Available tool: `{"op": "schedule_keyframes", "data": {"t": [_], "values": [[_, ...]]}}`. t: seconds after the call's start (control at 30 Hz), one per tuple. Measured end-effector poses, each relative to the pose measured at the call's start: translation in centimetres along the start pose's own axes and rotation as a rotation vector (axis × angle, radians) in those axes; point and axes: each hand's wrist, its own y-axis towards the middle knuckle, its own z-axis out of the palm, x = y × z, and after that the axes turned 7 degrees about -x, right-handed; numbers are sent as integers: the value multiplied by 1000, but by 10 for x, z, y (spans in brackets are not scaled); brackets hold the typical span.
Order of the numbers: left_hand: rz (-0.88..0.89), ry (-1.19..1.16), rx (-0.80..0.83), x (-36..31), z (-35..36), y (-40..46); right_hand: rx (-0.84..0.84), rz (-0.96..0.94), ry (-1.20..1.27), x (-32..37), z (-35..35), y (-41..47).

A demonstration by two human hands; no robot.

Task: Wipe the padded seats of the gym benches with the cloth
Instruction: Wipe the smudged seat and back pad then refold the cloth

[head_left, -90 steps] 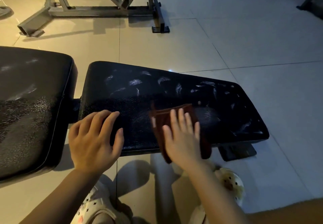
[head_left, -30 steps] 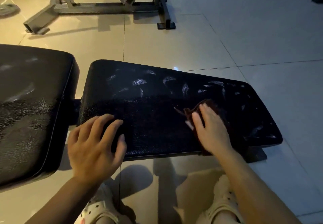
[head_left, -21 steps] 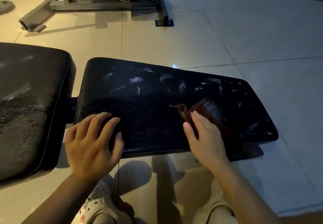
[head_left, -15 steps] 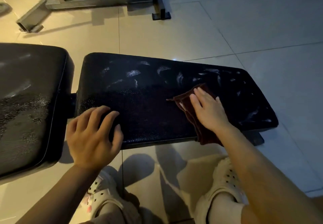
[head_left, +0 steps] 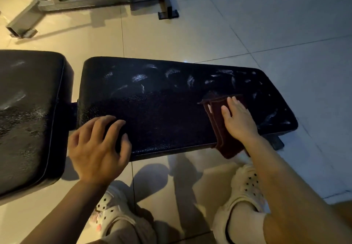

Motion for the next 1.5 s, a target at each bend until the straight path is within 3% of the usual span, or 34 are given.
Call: {"op": "schedule_keyframes", "data": {"t": [0.1,0.2,0.37,0.47,0.57,0.7,0.77,0.9,1.1,1.23,1.37,1.5], "values": [[-1,1,22,1,-1,-1,-10,2,-25,1,1,9],[-6,10,0,1,-1,-1,-115,-7,6,19,7,-36],[-13,12,-7,0,-1,0,-41,-387,147,106,29,-127],[-1,18,10,-1,-3,1,-20,-465,171,136,27,-132],[6,11,20,1,-4,2,-11,-371,79,109,19,-107],[0,13,7,1,-2,0,-18,41,-64,26,-6,-46],[13,13,-10,2,1,0,-23,140,-30,3,-16,-34],[3,2,-19,0,-2,1,-103,105,35,17,-3,-74],[-27,-5,18,-2,-2,3,37,91,-27,1,-13,-30],[-30,-6,23,-3,-4,0,-22,141,5,16,-11,-50],[-40,-3,37,-3,-4,2,-17,52,39,29,5,-99],[-49,-9,29,-4,-4,1,8,0,66,21,13,-82]]}}
